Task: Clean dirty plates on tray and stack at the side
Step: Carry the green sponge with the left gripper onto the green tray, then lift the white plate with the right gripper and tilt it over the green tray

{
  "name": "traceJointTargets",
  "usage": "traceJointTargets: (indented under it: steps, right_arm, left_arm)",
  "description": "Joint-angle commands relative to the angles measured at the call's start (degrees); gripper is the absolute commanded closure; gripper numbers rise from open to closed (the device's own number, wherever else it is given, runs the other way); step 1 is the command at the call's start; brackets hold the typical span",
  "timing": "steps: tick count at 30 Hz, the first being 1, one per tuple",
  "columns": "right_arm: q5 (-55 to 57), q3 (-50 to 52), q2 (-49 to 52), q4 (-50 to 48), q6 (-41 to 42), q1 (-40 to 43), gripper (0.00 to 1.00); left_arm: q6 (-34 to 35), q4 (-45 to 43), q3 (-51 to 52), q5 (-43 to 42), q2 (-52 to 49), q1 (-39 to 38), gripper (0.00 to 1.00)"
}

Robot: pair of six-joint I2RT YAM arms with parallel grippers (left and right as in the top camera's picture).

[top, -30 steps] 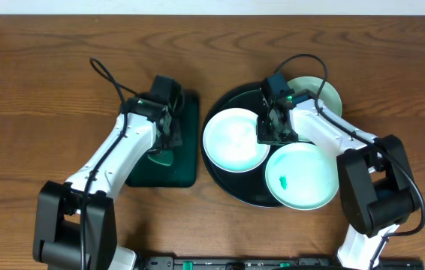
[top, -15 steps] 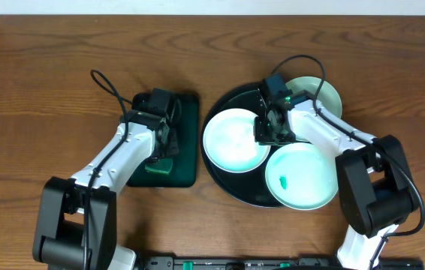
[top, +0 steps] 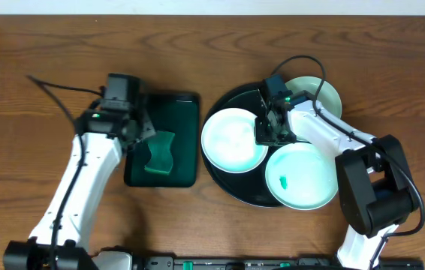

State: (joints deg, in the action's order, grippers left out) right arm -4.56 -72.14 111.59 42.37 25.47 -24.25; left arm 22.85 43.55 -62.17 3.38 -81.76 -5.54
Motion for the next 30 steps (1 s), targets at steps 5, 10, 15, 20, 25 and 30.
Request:
traceJointTargets:
  steps: [5,10,15,20,25,30]
  right_arm:
    - [-1.4,0.3,0.2,-0.2,0.2,-0.6,0.99]
    - [-1.4,0.3,0.2,-0.2,0.2,-0.6,0.99]
    - [-1.4,0.3,0.2,-0.2,0.2,-0.6,0.99]
    - [-0.1,0.3,0.2,-0.2,0.2,-0.6,0.99]
    - [0.0,0.3,0.2,-0.2,0.2,-0.5,0.99]
    - [-0.5,0.2,0.0,0.0,0.2,-0.5,0.99]
  left_arm:
    - [0.5,2.0,-0.7,0.8,0.2,6.2,0.26]
    - [0.5,2.9,-0.7,0.8,0.2,8.0,0.2]
    - [0.5,2.9,-0.7,0.8,0.2,8.0,0.2]
    - [0.5,2.9,-0.7,0.8,0.2,8.0,0.19]
    - [0.5,2.9,-0.7,0.8,0.2,8.0,0.19]
    - [0.5,2.9,-0.7,0.8,0.2,8.0,0.19]
